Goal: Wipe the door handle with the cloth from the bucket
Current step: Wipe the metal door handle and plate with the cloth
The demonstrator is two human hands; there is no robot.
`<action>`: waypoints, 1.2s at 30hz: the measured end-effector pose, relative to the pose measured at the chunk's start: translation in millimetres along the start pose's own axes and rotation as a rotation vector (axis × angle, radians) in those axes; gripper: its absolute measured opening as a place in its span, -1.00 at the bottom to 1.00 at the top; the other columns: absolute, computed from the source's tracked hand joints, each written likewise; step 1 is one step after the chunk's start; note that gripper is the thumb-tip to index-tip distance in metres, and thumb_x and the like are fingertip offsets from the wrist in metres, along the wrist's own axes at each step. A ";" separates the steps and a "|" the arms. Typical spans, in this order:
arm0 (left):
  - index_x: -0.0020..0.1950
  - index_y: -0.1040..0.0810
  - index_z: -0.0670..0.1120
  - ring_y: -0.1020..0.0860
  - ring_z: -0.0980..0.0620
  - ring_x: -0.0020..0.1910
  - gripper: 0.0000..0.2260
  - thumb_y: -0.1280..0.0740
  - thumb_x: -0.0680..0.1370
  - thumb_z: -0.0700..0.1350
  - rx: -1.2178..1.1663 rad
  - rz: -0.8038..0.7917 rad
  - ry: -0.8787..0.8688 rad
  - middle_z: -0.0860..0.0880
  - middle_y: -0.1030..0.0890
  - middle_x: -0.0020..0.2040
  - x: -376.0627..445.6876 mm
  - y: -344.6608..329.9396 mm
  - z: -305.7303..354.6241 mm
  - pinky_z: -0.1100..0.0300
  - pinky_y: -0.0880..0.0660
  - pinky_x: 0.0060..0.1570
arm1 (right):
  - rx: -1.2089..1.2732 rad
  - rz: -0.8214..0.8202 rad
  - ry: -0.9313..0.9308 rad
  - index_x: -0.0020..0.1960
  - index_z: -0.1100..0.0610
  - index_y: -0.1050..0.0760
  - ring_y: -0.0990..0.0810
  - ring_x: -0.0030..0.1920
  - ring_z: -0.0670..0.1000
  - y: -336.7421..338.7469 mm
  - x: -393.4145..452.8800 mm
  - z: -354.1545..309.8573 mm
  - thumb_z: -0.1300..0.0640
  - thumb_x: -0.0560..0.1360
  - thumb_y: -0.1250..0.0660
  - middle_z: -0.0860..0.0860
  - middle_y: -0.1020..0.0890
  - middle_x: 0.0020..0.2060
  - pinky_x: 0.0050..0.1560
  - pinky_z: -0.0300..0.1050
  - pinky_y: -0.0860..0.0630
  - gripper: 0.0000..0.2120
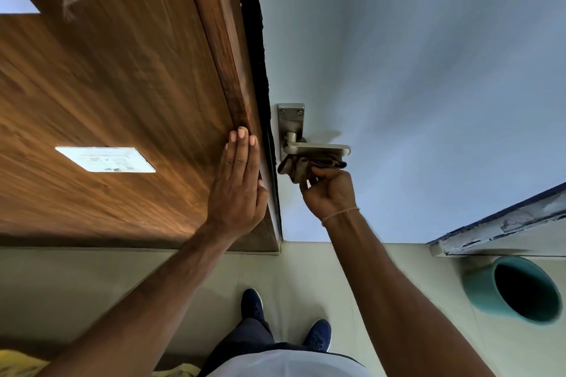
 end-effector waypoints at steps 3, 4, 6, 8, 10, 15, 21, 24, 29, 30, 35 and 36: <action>0.73 -0.01 -0.30 0.03 -0.23 0.77 -0.33 -0.15 0.65 -0.16 0.004 -0.008 -0.012 -0.28 0.00 0.74 -0.1 1.3 -1.7 -0.14 -0.04 0.75 | 0.026 -0.012 -0.008 0.13 0.20 -0.56 -0.66 0.02 0.11 8.1 -0.3 -3.8 0.50 0.53 -0.06 0.19 -0.64 0.04 0.49 -0.03 -0.40 -0.60; 0.73 -0.01 -0.30 0.02 -0.24 0.77 -0.33 -0.13 0.65 -0.15 0.006 -0.013 -0.014 -0.28 0.00 0.74 -0.1 1.3 -1.9 -0.14 -0.05 0.75 | 0.056 -0.038 0.023 0.13 0.17 -0.56 -0.66 0.05 0.13 10.4 0.1 -9.2 0.53 0.51 -0.06 0.20 -0.65 0.09 0.46 0.01 -0.44 -0.56; 0.73 -0.01 -0.30 0.01 -0.24 0.77 -0.34 -0.12 0.66 -0.14 0.003 -0.019 -0.013 -0.28 0.00 0.75 -0.1 1.3 -2.1 -0.15 -0.07 0.74 | 0.111 -0.073 0.068 0.19 0.16 -0.55 -0.68 0.07 0.14 13.9 2.6 -15.0 0.58 0.43 -0.08 0.22 -0.64 0.18 0.24 0.04 -0.61 -0.48; 0.73 -0.01 -0.30 0.03 -0.23 0.77 -0.34 -0.12 0.66 -0.14 -0.005 -0.017 -0.014 -0.28 0.01 0.74 -0.2 0.8 -1.2 -0.16 -0.07 0.74 | 0.087 -0.086 0.038 0.21 0.18 -0.55 -0.66 0.14 0.14 11.2 5.6 -6.1 0.56 0.45 -0.08 0.19 -0.64 0.17 0.24 0.08 -0.60 -0.49; 0.73 0.01 -0.29 0.04 -0.22 0.77 -0.33 -0.13 0.66 -0.14 -0.002 -0.015 -0.015 -0.27 0.01 0.74 -0.1 0.4 -0.8 -0.15 -0.06 0.74 | -0.003 -0.071 -0.006 0.10 0.18 -0.60 -0.62 0.18 0.14 6.2 7.6 8.4 0.53 0.47 -0.07 0.14 -0.66 0.08 0.44 0.11 -0.46 -0.55; 0.73 -0.01 -0.30 0.04 -0.23 0.77 -0.32 -0.15 0.65 -0.15 0.002 -0.014 -0.021 -0.28 0.01 0.74 0.0 1.1 -2.1 -0.15 -0.06 0.74 | -0.066 0.029 -0.011 0.21 0.22 -0.59 -0.59 0.17 0.19 20.3 15.2 7.5 0.57 0.44 -0.01 0.22 -0.64 0.16 0.18 0.03 -0.55 -0.44; 0.72 -0.03 -0.32 0.02 -0.26 0.77 -0.26 -0.27 0.60 -0.21 -0.003 -0.015 -0.002 -0.29 0.01 0.74 0.0 -0.9 -2.1 -0.19 -0.07 0.74 | -0.039 0.013 0.014 0.41 0.24 -0.49 -0.55 0.38 0.32 47.1 21.4 -5.7 0.64 0.41 0.06 0.30 -0.56 0.39 0.24 0.20 -0.59 -0.29; 0.72 0.00 -0.32 0.03 -0.26 0.77 -0.24 -0.27 0.59 -0.21 0.002 -0.020 -0.003 -0.28 0.03 0.74 -0.1 -2.1 -1.8 -0.19 -0.07 0.74 | -0.008 -0.102 0.012 0.39 0.18 -0.48 -0.52 0.41 0.31 28.3 15.9 -1.2 0.56 0.33 -0.03 0.29 -0.53 0.42 0.34 0.21 -0.59 -0.29; 0.72 -0.01 -0.31 0.06 -0.23 0.77 -0.30 -0.17 0.63 -0.17 0.004 -0.027 -0.013 -0.27 0.05 0.75 0.2 -0.5 -1.7 -0.16 -0.05 0.74 | -0.031 -0.267 0.010 0.24 0.13 -0.59 -0.47 0.49 0.30 0.5 7.8 4.3 0.57 0.39 -0.01 0.23 -0.54 0.38 0.39 0.25 -0.51 -0.37; 0.72 -0.01 -0.31 0.07 -0.22 0.77 -0.31 -0.16 0.63 -0.16 0.005 -0.026 -0.015 -0.27 0.04 0.75 0.1 0.2 -1.8 -0.16 -0.04 0.75 | -0.040 -0.278 0.006 0.20 0.13 -0.62 -0.51 0.44 0.30 -0.7 6.7 5.0 0.57 0.39 -0.02 0.22 -0.56 0.34 0.37 0.24 -0.51 -0.38; 0.73 0.00 -0.30 0.07 -0.20 0.77 -0.32 -0.15 0.64 -0.16 0.007 -0.015 -0.022 -0.26 0.04 0.75 0.4 1.8 -1.8 -0.14 -0.03 0.75 | -0.075 -0.192 -0.012 0.23 0.11 -0.58 -0.55 0.34 0.29 14.2 10.6 1.1 0.58 0.36 -0.06 0.21 -0.59 0.33 0.28 0.19 -0.54 -0.36; 0.73 0.01 -0.29 0.07 -0.20 0.77 -0.31 -0.15 0.64 -0.15 0.009 -0.015 -0.021 -0.26 0.04 0.75 0.2 1.7 -1.8 -0.13 -0.03 0.75 | -0.121 -0.157 -0.016 0.22 0.09 -0.58 -0.57 0.32 0.28 20.8 10.9 -1.0 0.59 0.40 -0.01 0.21 -0.60 0.32 0.29 0.20 -0.54 -0.36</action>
Point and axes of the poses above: each hand's wrist, its own x-axis towards the middle knuckle, its own y-axis out of the back of the hand, z = x × y, the point moved 6 cm from there along x, towards the middle knuckle
